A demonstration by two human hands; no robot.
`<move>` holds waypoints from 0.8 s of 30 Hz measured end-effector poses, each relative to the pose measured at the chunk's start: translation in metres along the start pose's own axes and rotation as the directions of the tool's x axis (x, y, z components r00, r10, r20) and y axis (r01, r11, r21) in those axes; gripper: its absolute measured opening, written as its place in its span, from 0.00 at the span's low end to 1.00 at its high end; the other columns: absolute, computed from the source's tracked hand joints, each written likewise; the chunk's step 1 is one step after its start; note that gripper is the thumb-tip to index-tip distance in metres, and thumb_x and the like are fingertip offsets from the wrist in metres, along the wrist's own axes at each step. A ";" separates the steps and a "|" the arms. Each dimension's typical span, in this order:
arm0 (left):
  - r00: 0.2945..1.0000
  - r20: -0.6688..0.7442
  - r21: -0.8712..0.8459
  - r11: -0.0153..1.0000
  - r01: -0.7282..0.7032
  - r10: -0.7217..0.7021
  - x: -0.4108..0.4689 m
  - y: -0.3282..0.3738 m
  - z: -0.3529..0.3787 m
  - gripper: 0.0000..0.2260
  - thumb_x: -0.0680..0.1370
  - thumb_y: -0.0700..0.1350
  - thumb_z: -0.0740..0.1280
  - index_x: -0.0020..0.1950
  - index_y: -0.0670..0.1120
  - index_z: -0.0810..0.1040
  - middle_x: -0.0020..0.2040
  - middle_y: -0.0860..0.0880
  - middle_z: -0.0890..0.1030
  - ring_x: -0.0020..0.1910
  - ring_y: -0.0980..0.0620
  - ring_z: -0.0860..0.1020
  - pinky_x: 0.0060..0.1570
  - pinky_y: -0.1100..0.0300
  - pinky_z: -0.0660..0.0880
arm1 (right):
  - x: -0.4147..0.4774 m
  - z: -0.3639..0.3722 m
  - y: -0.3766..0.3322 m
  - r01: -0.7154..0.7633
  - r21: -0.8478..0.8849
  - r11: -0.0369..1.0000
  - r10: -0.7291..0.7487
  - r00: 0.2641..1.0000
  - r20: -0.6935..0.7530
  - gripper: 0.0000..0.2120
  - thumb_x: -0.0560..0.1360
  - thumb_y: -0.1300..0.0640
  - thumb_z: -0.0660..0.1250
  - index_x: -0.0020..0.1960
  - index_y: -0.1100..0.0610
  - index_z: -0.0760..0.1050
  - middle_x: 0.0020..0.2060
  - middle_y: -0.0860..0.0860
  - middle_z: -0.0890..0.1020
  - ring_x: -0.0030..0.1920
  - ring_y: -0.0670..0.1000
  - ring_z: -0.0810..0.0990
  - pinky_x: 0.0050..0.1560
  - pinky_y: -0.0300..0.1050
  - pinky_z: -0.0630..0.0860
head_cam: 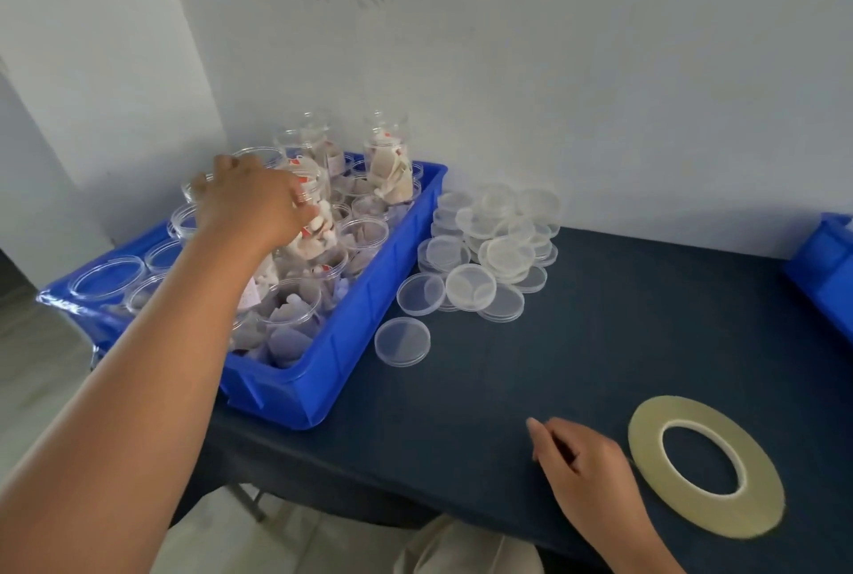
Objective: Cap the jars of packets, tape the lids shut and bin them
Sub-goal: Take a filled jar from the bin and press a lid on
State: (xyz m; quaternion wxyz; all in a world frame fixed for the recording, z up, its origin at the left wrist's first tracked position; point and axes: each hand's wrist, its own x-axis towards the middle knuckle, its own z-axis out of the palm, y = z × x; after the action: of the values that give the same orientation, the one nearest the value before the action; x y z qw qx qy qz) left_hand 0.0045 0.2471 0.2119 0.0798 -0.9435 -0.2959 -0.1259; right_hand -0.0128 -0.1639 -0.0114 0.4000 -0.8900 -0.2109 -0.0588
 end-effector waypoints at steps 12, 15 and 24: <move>0.864 -0.388 -0.463 0.743 -0.484 0.321 -0.048 0.033 -0.074 0.05 0.81 0.54 0.71 0.53 0.54 0.84 0.76 0.52 0.72 0.69 0.50 0.74 0.68 0.52 0.69 | 0.000 -0.007 -0.016 -0.058 0.060 0.996 0.057 0.998 0.020 0.12 0.79 0.39 0.67 0.42 0.45 0.78 0.37 0.42 0.81 0.40 0.47 0.81 0.37 0.39 0.75; 0.811 -0.293 -0.563 0.594 -0.574 0.507 -0.085 0.060 -0.073 0.03 0.80 0.56 0.71 0.49 0.59 0.84 0.73 0.62 0.73 0.63 0.69 0.72 0.66 0.64 0.66 | -0.001 -0.008 -0.025 -0.070 0.195 0.978 0.073 0.997 -0.008 0.25 0.73 0.32 0.70 0.65 0.42 0.76 0.56 0.35 0.81 0.59 0.40 0.81 0.54 0.35 0.78; 0.656 -0.157 -0.759 0.335 -0.558 0.738 -0.190 0.155 0.051 0.05 0.81 0.56 0.72 0.53 0.59 0.85 0.75 0.68 0.70 0.76 0.68 0.64 0.73 0.55 0.70 | 0.003 -0.010 -0.031 -0.021 0.523 0.852 0.051 0.998 -0.042 0.45 0.71 0.47 0.83 0.79 0.44 0.61 0.66 0.41 0.81 0.64 0.49 0.84 0.60 0.44 0.82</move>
State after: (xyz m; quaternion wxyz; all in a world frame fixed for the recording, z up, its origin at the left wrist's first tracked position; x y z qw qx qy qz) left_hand -0.0472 0.0307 0.0975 -0.3089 -0.9292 0.1816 -0.0905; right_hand -0.0228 -0.1518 0.0179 0.6330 -0.7500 -0.1914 -0.0160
